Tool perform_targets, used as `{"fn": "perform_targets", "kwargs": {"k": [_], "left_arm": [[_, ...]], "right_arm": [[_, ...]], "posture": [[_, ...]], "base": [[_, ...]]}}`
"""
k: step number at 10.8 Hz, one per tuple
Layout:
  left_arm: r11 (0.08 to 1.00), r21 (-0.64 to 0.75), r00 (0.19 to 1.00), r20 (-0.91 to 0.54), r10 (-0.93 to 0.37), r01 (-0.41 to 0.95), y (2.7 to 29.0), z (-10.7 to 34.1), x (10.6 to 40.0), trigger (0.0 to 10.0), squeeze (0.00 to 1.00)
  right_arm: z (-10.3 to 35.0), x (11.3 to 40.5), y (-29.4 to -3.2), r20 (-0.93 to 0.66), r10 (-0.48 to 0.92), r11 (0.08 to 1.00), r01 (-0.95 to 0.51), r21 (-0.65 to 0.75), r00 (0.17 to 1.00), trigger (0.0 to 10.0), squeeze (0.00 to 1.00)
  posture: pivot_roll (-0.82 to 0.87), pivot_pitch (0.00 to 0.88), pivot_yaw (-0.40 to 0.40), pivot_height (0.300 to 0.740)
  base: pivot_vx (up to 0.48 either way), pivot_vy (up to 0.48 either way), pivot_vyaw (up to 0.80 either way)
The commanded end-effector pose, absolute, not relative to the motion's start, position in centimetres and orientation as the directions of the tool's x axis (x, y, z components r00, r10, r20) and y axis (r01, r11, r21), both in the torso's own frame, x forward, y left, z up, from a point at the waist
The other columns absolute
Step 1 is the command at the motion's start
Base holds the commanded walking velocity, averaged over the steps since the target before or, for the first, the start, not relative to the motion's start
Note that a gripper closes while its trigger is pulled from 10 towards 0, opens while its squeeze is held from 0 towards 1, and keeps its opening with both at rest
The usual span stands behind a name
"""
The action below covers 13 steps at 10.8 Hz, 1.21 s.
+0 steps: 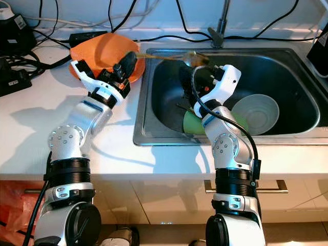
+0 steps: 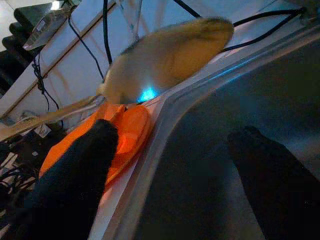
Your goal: Kitchen organization
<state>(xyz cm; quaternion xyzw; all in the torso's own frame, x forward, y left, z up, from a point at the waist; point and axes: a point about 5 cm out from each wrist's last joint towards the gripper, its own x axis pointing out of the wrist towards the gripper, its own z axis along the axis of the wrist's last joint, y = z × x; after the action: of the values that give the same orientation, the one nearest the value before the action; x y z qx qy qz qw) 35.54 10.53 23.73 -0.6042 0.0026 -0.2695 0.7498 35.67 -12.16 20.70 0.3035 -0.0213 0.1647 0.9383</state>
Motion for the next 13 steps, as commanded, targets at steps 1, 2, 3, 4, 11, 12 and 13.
{"fn": "perform_targets", "kwargs": {"k": [1, 2, 3, 4, 11, 12, 13], "left_arm": [[0.110, -0.906, 0.850, 0.333, -0.408, 0.408, 10.5, 24.2, 35.2, 0.0, 0.00], [0.110, -0.907, 0.852, 0.333, -0.404, 0.407, 10.6, 24.2, 35.1, 0.0, 0.00], [0.117, -0.910, 0.860, 0.326, -0.393, 0.398, 10.8, 24.0, 35.1, 0.0, 0.00], [0.125, -0.910, 0.865, 0.322, -0.386, 0.395, 11.0, 23.9, 35.1, 0.0, 0.00], [0.114, -0.927, 0.883, 0.296, -0.363, 0.358, 10.9, 23.5, 35.2, 0.0, 0.00], [0.098, -0.926, 0.875, 0.306, -0.375, 0.366, 10.5, 23.8, 34.9, 0.0, 0.00], [0.088, -0.925, 0.872, 0.313, -0.377, 0.370, 10.3, 24.0, 34.7, 0.0, 0.00]], "right_arm": [[21.0, 35.9, -12.2, 0.148, 0.283, 0.744, -0.314, 0.590, 0.948, 10.0, 1.00], [21.0, 35.8, -12.2, 0.156, 0.286, 0.723, -0.320, 0.613, 0.945, 10.0, 1.00], [21.3, 35.8, -12.3, 0.186, 0.293, 0.689, -0.342, 0.639, 0.938, 10.0, 1.00], [21.4, 35.8, -12.2, 0.193, 0.301, 0.685, -0.352, 0.637, 0.934, 10.0, 1.00], [22.9, 34.7, -12.1, 0.385, 0.328, 0.412, -0.497, 0.763, 0.863, 10.0, 0.00], [22.8, 34.9, -12.0, 0.384, 0.315, 0.383, -0.486, 0.786, 0.868, 10.0, 0.00], [22.6, 35.2, -11.9, 0.385, 0.314, 0.348, -0.483, 0.803, 0.868, 10.0, 0.00]], "posture": [[0.06, 0.103, 0.034, 0.740], [0.06, 0.103, 0.034, 0.740], [0.06, 0.101, 0.024, 0.740], [0.06, 0.098, 0.020, 0.740], [0.05, 0.110, 0.004, 0.740], [0.05, 0.111, 0.003, 0.740], [0.05, 0.113, 0.002, 0.740]], "base": [[0.000, 0.000, 0.00], [0.000, 0.000, 0.00], [0.000, 0.000, 0.00], [0.000, 0.000, 0.00], [0.000, 0.000, 0.00], [0.000, 0.000, 0.00], [0.000, 0.000, 0.00]]}}
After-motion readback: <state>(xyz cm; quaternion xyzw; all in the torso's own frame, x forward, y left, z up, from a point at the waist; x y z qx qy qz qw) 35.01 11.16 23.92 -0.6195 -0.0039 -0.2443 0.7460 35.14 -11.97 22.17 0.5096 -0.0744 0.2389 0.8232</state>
